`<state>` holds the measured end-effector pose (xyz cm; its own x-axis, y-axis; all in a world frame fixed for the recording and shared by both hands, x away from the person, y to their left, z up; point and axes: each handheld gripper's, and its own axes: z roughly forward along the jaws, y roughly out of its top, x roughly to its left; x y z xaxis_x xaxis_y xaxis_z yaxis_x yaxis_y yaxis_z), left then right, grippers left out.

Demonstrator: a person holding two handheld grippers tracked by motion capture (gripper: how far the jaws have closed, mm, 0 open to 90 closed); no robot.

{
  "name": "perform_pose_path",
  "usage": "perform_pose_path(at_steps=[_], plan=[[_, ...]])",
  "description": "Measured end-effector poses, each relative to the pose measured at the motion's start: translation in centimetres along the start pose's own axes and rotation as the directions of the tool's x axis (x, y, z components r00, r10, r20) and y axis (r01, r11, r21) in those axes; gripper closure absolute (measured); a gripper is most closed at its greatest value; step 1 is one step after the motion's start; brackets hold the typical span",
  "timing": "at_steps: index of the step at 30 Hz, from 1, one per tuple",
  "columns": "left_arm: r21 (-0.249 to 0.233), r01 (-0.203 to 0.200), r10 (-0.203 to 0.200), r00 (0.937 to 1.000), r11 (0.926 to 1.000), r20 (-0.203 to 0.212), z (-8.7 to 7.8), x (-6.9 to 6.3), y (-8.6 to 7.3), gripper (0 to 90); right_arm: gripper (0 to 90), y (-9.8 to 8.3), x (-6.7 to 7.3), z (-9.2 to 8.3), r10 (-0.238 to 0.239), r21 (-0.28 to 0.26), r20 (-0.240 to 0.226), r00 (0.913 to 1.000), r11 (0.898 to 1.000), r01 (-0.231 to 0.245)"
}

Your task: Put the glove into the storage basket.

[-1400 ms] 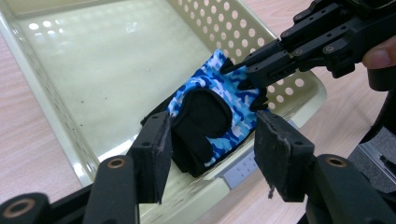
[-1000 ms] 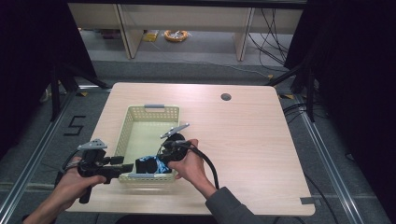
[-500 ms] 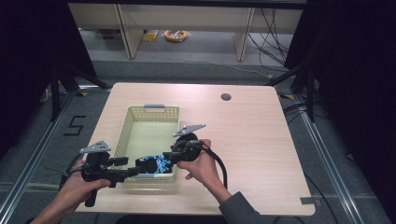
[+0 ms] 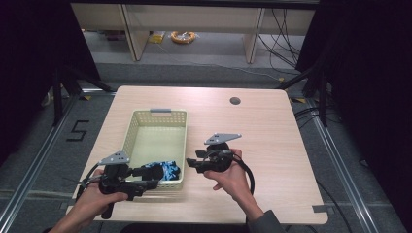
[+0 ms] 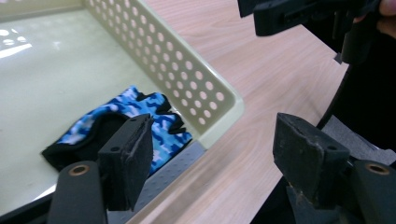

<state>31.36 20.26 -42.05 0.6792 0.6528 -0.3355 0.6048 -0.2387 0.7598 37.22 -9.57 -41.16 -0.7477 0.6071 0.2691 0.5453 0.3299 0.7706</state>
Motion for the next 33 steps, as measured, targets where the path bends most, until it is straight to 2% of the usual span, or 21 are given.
perform_pose_path(at_steps=[1,2,4,6,8,9,10,12,13,14,15,16,18,19,21,26,27,28,29,30,33], plan=[[-0.001,-0.003,0.003,1.0,1.0,0.002,0.2,-0.2,0.0,28.9,51.5,-0.1,0.0,-0.4,0.008,0.0,0.012,0.9999,1.0,-0.008],[0.003,-0.007,0.007,0.9999,1.0,0.008,0.4,-0.3,0.0,28.9,51.2,-0.3,-0.2,-0.6,-0.004,-0.024,0.009,1.0,1.0,0.004],[-0.004,-0.014,0.014,0.9999,0.9999,0.002,0.8,-0.6,0.1,28.8,50.7,-0.5,-0.5,-1.2,0.014,-0.029,-0.005,0.9999,0.999,-0.014],[0.006,-0.019,0.019,0.9996,0.9998,0.019,1.1,-0.7,0.1,28.8,49.6,-0.8,-0.7,-1.6,0.021,-0.042,0.004,0.9998,0.999,-0.021],[0.009,-0.022,0.022,0.9996,0.9997,0.018,1.4,-0.9,0.1,28.7,48.5,-1.1,-0.7,-2.1,0.055,-0.049,-0.001,0.9985,0.997,-0.055],[0.014,-0.034,0.034,0.9992,0.9993,0.02,1.6,-0.9,0.1,28.7,48.3,-1.2,-1.1,-2.3,0.032,-0.056,0.01,0.9994,0.998,-0.031],[0.01,-0.031,0.03,0.9993,0.9995,0.023,1.8,-1.0,0.1,28.7,48.1,-1.4,-1.1,-2.5,0.053,-0.059,0.0,0.9986,0.997,-0.053],[0.009,-0.031,0.031,0.9991,0.9995,0.028,2.1,-1.1,0.1,28.7,46.8,-1.7,-1.3,-2.8,0.048,-0.071,-0.003,0.9988,0.996,-0.048],[0.005,-0.031,0.031,0.9991,0.9995,0.03,2.1,-1.1,0.1,28.7,45.7,-1.9,-1.4,-2.9,0.027,-0.083,-0.003,0.9996,0.996,-0.027],[-0.001,-0.034,0.034,0.9991,0.9994,0.026,2.2,-1.2,0.1,28.7,44.5,-2.1,-1.2,-3.2,0.058,-0.082,-0.003,0.9983,0.995,-0.058],[-0.005,-0.04,0.04,0.999,0.9992,0.021,2.2,-1.2,0.1,28.6,43.4,-2.2,-1.4,-3.3,0.033,-0.096,-0.002,0.9995,0.995,-0.033],[-0.003,-0.047,0.047,0.9984,0.9989,0.031,2.2,-1.2,0.1,28.6,42.9,-2.4,-1.2,-3.5,0.066,-0.1,-0.009,0.9978,0.993,-0.066],[-0.03,-0.039,0.04,0.9989,0.9988,0.025,2.4,-1.3,-0.1,28.5,42.1,-2.8,-1.3,-3.8,0.062,-0.121,-0.018,0.9979,0.991,-0.063],[-0.025,-0.041,0.042,0.9985,0.9988,0.035,2.5,-1.4,-0.1,28.4,41.7,-3.0,-1.5,-3.9,0.046,-0.128,-0.009,0.9989,0.991,-0.046],[-0.033,-0.049,0.05,0.9983,0.9983,0.029,2.5,-1.7,-0.2,28.3,40.8,-3.3,-1.6,-4.2,0.038,-0.125,-0.006,0.9993,0.991,-0.039],[-0.021,-0.058,0.059,0.9976,0.9981,0.038,2.5,-2.1,-0.4,26.7,39.0,-4.2,-1.8,-5.0,0.061,-0.138,0.005,0.9982,0.989,-0.059],[-0.022,-0.076,0.077,0.9967,0.9968,0.028,2.5,-2.2,-0.5,26.4,38.9,-4.3,-2.0,-5.0,0.05,-0.135,0.001,0.9988,0.99,-0.049],[-0.03,-0.075,0.076,0.9965,0.9968,0.035,2.6,-2.3,-0.6,26.2,38.7,-4.5,-1.9,-5.1,0.067,-0.131,0.002,0.9978,0.989,-0.066],[-0.017,-0.08,0.08,0.9962,0.9967,0.034,2.6,-2.4,-0.6,25.9,38.6,-4.6,-2.1,-5.1,0.046,-0.132,0.007,0.9989,0.99,-0.045],[-0.011,-0.083,0.083,0.9956,0.9965,0.043,2.6,-2.4,-0.7,25.4,38.5,-4.7,-2.1,-5.2,0.061,-0.132,0.007,0.9981,0.989,-0.059],[-0.019,-0.088,0.089,0.9951,0.9959,0.043,2.8,-2.7,-0.9,24.4,37.9,-5.0,-2.1,-5.2,0.052,-0.133,0.004,0.9986,0.99,-0.051]])
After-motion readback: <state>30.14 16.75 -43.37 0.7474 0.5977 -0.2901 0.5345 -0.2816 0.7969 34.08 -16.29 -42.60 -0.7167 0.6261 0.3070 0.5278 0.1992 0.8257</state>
